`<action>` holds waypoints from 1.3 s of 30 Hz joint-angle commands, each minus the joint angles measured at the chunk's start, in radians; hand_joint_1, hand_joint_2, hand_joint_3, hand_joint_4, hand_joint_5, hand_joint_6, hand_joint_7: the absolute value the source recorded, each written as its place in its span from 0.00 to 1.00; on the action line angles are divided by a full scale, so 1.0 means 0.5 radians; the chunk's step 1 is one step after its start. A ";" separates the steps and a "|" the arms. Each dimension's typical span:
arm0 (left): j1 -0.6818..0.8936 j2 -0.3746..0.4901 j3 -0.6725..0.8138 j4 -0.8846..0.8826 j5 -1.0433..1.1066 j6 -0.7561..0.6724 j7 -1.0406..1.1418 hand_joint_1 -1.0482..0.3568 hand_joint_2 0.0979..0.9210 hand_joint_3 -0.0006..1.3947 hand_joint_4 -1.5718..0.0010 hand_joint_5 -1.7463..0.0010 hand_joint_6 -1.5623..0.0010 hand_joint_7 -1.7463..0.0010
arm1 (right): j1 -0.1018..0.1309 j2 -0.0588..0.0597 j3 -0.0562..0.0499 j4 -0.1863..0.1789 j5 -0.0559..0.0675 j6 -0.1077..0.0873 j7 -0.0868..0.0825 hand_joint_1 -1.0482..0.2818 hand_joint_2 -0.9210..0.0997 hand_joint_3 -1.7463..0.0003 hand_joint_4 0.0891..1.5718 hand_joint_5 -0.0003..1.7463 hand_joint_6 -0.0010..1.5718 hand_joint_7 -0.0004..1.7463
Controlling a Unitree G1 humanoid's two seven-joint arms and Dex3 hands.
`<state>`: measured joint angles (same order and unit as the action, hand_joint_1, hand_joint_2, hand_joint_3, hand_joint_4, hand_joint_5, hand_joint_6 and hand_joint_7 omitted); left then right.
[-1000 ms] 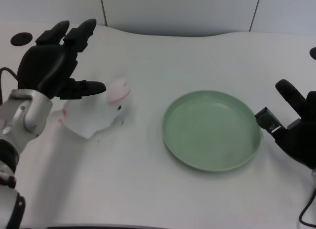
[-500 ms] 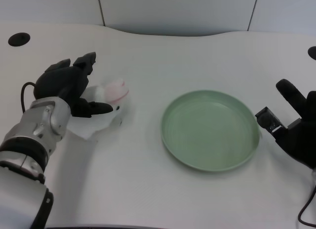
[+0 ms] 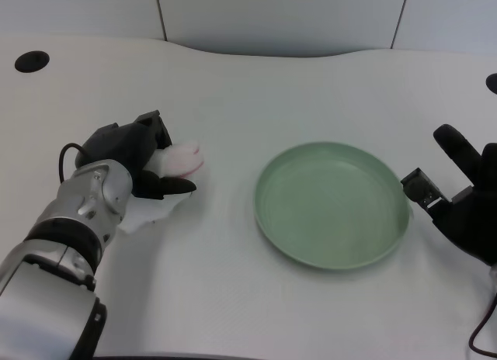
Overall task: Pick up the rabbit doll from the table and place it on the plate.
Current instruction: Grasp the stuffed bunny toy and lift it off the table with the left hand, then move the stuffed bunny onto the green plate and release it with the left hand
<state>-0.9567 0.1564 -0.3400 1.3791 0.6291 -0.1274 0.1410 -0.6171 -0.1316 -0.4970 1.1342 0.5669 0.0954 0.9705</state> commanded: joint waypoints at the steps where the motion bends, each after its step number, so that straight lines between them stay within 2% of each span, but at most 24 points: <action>1: -0.003 -0.041 -0.039 0.038 0.035 0.091 -0.066 0.03 1.00 0.14 1.00 0.00 1.00 0.00 | 0.016 -0.018 -0.007 -0.022 0.003 -0.007 0.020 0.28 0.00 0.81 0.35 1.00 0.45 0.83; 5: -0.018 -0.084 -0.064 0.045 0.056 0.177 -0.089 0.08 1.00 0.09 1.00 0.00 1.00 0.00 | 0.019 -0.017 -0.011 -0.028 0.008 -0.003 0.019 0.28 0.00 0.81 0.36 1.00 0.45 0.84; 10: -0.019 -0.087 -0.062 0.044 0.061 0.185 -0.091 0.08 1.00 0.08 1.00 0.00 1.00 0.00 | 0.019 -0.017 -0.011 -0.029 0.008 -0.004 0.019 0.28 0.00 0.81 0.35 1.00 0.45 0.84; 11: -0.023 -0.097 -0.097 0.049 0.099 0.220 -0.089 0.08 1.00 0.08 1.00 0.00 1.00 0.00 | 0.019 -0.013 -0.016 -0.034 0.015 0.001 0.026 0.28 0.00 0.81 0.35 1.00 0.45 0.84; 13: -0.026 -0.108 -0.149 0.056 0.153 0.259 -0.062 0.18 0.93 0.04 0.95 0.00 0.96 0.00 | 0.020 -0.007 -0.020 -0.041 0.025 0.006 0.038 0.28 0.00 0.81 0.36 1.00 0.45 0.85; 14: -0.023 -0.110 -0.179 0.057 0.184 0.266 -0.023 0.22 0.90 0.02 0.87 0.00 0.89 0.00 | 0.022 -0.006 -0.022 -0.045 0.028 0.010 0.040 0.28 0.00 0.81 0.36 1.00 0.45 0.85; 15: -0.021 -0.110 -0.194 0.057 0.202 0.266 0.004 0.33 0.86 0.01 0.50 0.17 0.71 0.09 | 0.023 -0.006 -0.022 -0.048 0.029 0.012 0.041 0.28 0.00 0.81 0.36 1.00 0.45 0.85; 16: -0.019 -0.109 -0.204 0.057 0.213 0.266 0.021 0.36 0.85 0.01 0.35 0.25 0.63 0.13 | 0.024 -0.006 -0.022 -0.050 0.029 0.014 0.041 0.28 0.00 0.81 0.36 1.00 0.45 0.85; 17: -0.017 -0.105 -0.228 0.059 0.238 0.264 0.043 0.38 0.84 0.00 0.28 0.30 0.60 0.15 | 0.026 -0.005 -0.023 -0.055 0.031 0.020 0.041 0.28 0.00 0.81 0.36 1.00 0.45 0.85; 18: -0.015 -0.102 -0.241 0.060 0.255 0.262 0.055 0.45 0.90 0.01 0.12 0.44 0.44 0.28 | 0.027 -0.004 -0.023 -0.059 0.032 0.024 0.042 0.28 0.00 0.81 0.36 1.00 0.45 0.85; 20: -0.011 -0.093 -0.265 0.061 0.284 0.253 0.094 0.48 0.93 0.01 0.03 0.52 0.35 0.37 | 0.034 -0.004 -0.024 -0.069 0.033 0.028 0.044 0.28 0.00 0.81 0.36 1.00 0.45 0.85; 21: -0.009 -0.088 -0.272 0.062 0.292 0.249 0.115 0.49 0.97 0.01 0.02 0.50 0.26 0.39 | 0.038 -0.005 -0.024 -0.074 0.033 0.029 0.045 0.28 0.00 0.81 0.36 1.00 0.45 0.85; 23: -0.013 -0.080 -0.260 0.061 0.287 0.231 0.133 0.50 0.98 0.00 0.03 0.47 0.21 0.41 | 0.042 -0.004 -0.027 -0.080 0.035 0.032 0.045 0.28 0.00 0.81 0.36 1.00 0.45 0.85; 25: -0.025 -0.070 -0.230 0.059 0.266 0.198 0.136 0.54 0.95 0.00 0.04 0.45 0.10 0.49 | 0.042 -0.003 -0.026 -0.083 0.033 0.026 0.045 0.28 0.00 0.81 0.36 1.00 0.44 0.85; 26: -0.031 -0.066 -0.214 0.057 0.254 0.178 0.140 0.54 0.94 0.00 0.05 0.44 0.08 0.50 | 0.043 -0.002 -0.027 -0.086 0.033 0.027 0.042 0.28 0.00 0.81 0.36 1.00 0.44 0.85; 29: -0.055 -0.058 -0.188 0.055 0.247 0.146 0.149 0.57 0.93 0.00 0.09 0.39 0.13 0.45 | 0.043 0.000 -0.026 -0.093 0.032 0.028 0.030 0.28 0.00 0.80 0.36 1.00 0.44 0.86; 32: -0.085 -0.053 -0.177 0.053 0.248 0.129 0.152 0.56 0.94 0.00 0.07 0.37 0.09 0.43 | 0.043 0.001 -0.024 -0.098 0.029 0.027 0.020 0.28 0.00 0.80 0.36 1.00 0.44 0.87; 35: -0.136 -0.038 -0.179 0.049 0.257 0.105 0.160 0.56 0.95 0.00 0.07 0.36 0.08 0.43 | 0.042 -0.001 -0.025 -0.094 0.031 0.036 0.026 0.28 0.00 0.80 0.36 1.00 0.44 0.87; 37: -0.200 -0.019 -0.186 0.045 0.267 0.076 0.171 0.57 0.95 0.00 0.09 0.29 0.16 0.32 | 0.039 -0.004 -0.027 -0.089 0.034 0.047 0.034 0.28 0.00 0.81 0.36 1.00 0.44 0.87; 39: -0.214 -0.015 -0.187 0.046 0.269 0.068 0.173 0.57 0.95 0.00 0.09 0.27 0.18 0.29 | 0.039 -0.005 -0.027 -0.088 0.034 0.050 0.036 0.28 0.00 0.81 0.36 1.00 0.44 0.86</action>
<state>-1.0417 0.1305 -0.4297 1.4000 0.7601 -0.0873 0.2098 -0.6086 -0.1238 -0.5005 1.0936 0.5718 0.1153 0.9851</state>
